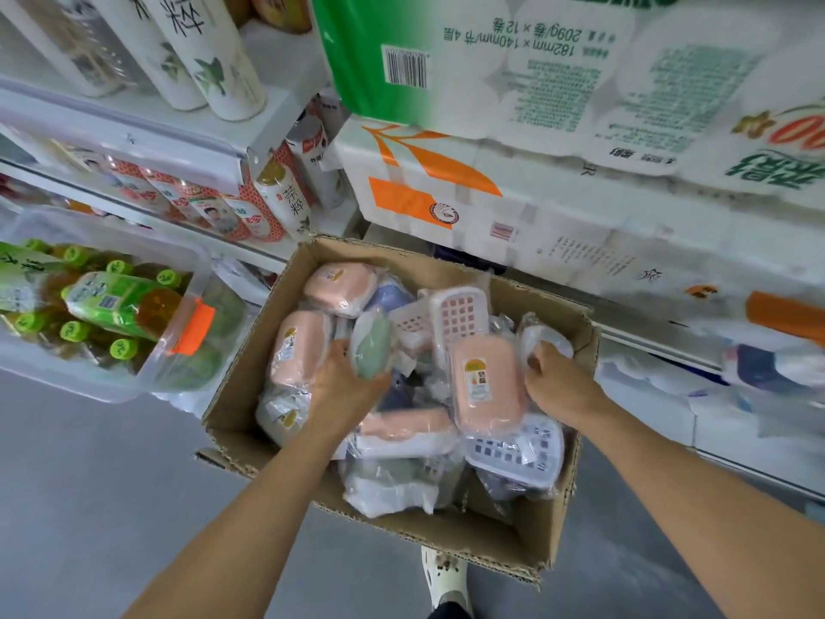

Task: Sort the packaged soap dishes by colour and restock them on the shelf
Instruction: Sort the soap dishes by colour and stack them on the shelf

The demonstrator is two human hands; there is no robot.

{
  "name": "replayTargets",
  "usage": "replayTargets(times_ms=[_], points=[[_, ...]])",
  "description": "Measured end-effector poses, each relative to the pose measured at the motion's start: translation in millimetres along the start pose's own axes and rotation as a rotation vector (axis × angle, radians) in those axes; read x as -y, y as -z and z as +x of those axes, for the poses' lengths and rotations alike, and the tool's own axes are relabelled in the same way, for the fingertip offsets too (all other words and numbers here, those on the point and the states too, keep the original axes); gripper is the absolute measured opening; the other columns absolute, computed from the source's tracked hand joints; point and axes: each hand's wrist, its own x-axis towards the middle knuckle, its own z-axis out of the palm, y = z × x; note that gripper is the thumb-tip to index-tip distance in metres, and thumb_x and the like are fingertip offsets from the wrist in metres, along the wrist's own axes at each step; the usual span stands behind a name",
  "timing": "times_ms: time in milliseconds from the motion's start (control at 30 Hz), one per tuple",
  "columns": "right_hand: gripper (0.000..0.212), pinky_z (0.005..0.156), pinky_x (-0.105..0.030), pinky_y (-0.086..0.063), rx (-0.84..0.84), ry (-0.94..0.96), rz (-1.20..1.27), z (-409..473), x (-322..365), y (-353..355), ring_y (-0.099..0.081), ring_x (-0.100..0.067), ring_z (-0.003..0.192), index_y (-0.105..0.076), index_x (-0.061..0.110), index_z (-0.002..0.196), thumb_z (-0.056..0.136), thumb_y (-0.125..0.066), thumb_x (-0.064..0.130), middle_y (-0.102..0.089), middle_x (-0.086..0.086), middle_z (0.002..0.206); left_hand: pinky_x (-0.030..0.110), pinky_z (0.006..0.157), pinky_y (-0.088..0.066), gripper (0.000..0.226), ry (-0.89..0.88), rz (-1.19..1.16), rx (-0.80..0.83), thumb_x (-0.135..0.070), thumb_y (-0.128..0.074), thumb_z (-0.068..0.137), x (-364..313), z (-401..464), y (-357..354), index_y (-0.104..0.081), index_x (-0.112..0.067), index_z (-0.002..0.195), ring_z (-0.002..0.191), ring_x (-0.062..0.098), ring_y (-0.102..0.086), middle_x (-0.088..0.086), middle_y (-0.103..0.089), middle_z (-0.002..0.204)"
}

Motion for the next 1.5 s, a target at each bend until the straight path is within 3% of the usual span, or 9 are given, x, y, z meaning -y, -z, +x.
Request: replayTargets(times_ms=[233,433,533,633,800,933,1067,1300,1500], points=[[0.031,0.082,-0.031,-0.055,0.187,0.08,-0.408,-24.2,-24.5,-30.0,-0.061,-0.017,0.092,-0.05,0.014,0.118,0.089,-0.062,0.019,-0.06,-0.002,0.104,0.018,0.06,-0.048,0.046,0.094,-0.306,-0.161,-0.013,-0.074,0.079,8.0,-25.6,5.8,-0.047,-0.019,0.116,0.082,0.015,-0.064,-0.002,-0.064,0.096],[0.033,0.075,-0.03,-0.054,0.19,-0.012,-0.172,-47.7,-26.9,-2.0,-0.06,-0.017,0.087,-0.048,0.018,0.1,0.079,-0.065,0.037,-0.06,-0.001,0.101,0.043,0.086,-0.056,0.046,0.048,-0.41,-0.17,-0.014,-0.074,0.08,-12.2,-60.4,-2.6,-0.048,-0.019,0.118,0.092,0.022,-0.067,0.002,-0.066,0.104],[0.045,0.078,-0.033,-0.059,0.202,-0.019,-0.035,-63.0,-42.0,25.7,-0.065,-0.016,0.085,-0.058,0.022,0.105,0.064,-0.061,0.041,-0.067,0.0,0.098,0.034,0.082,-0.056,0.047,-0.045,-0.456,-0.25,-0.01,-0.073,0.081,-34.9,-83.9,0.1,-0.05,-0.017,0.121,0.093,0.017,-0.067,0.002,-0.066,0.105],[0.015,0.064,-0.026,-0.051,0.175,-0.038,0.056,-86.0,-62.5,56.2,-0.059,-0.014,0.079,-0.053,0.024,0.088,0.081,-0.062,0.035,-0.059,0.004,0.082,0.022,0.071,-0.051,0.046,-0.146,-0.466,-0.276,-0.007,-0.072,0.08,-67.0,-113.8,-5.3,-0.051,-0.02,0.119,0.09,0.008,-0.064,-0.003,-0.064,0.102],[0.037,0.048,-0.023,-0.045,0.01,-0.107,0.578,-117.0,-123.1,88.9,-0.059,-0.018,0.072,-0.045,0.007,0.117,0.088,-0.06,0.025,-0.059,-0.005,0.09,0.046,0.085,-0.058,0.047,-0.086,-0.588,-0.032,-0.011,-0.071,0.081,-119.8,-170.6,-65.2,-0.051,-0.013,0.123,0.096,0.025,-0.069,0.009,-0.068,0.111],[0.043,0.068,-0.036,-0.057,-0.215,-0.051,0.803,-152.9,-192.6,113.7,-0.063,-0.017,0.088,-0.048,0.011,0.117,0.081,-0.069,0.019,-0.062,-0.004,0.108,0.036,0.077,-0.061,0.036,-0.145,-0.604,0.141,0.001,-0.063,0.087,-168.5,-224.2,-142.9,-0.053,-0.011,0.12,0.089,0.021,-0.071,0.012,-0.069,0.108],[0.042,0.077,-0.036,-0.058,-0.241,-0.014,0.983,-200.6,-279.8,144.1,-0.064,-0.015,0.093,-0.05,0.018,0.118,0.082,-0.072,0.012,-0.062,0.001,0.112,0.051,0.085,-0.058,0.034,-0.189,-0.628,0.26,-0.003,-0.067,0.08,-221.8,-276.6,-218.9,-0.057,-0.01,0.112,0.093,0.03,-0.072,0.013,-0.072,0.105],[0.044,0.081,-0.046,-0.056,-0.4,-0.091,1.294,-280.4,-442.9,186.2,-0.067,-0.026,0.091,-0.05,0.007,0.113,0.084,-0.073,0.031,-0.064,-0.008,0.109,0.02,0.052,-0.05,0.036,-0.325,-0.51,0.541,0.004,-0.06,0.083,-311.2,-388.0,-360.5,-0.055,-0.003,0.118,0.069,0.014,-0.066,0.012,-0.069,0.098],[0.035,0.067,-0.036,-0.041,-0.65,-0.219,1.506,-342.7,-566.9,197.3,-0.057,-0.011,0.062,-0.055,0.022,0.11,0.083,-0.071,0.037,-0.064,0.004,0.074,0.021,0.043,-0.046,0.033,-0.325,-0.373,0.84,0.001,-0.055,0.081,-374.3,-475.4,-465.5,-0.058,-0.005,0.114,0.055,0.01,-0.065,0.011,-0.068,0.089]])
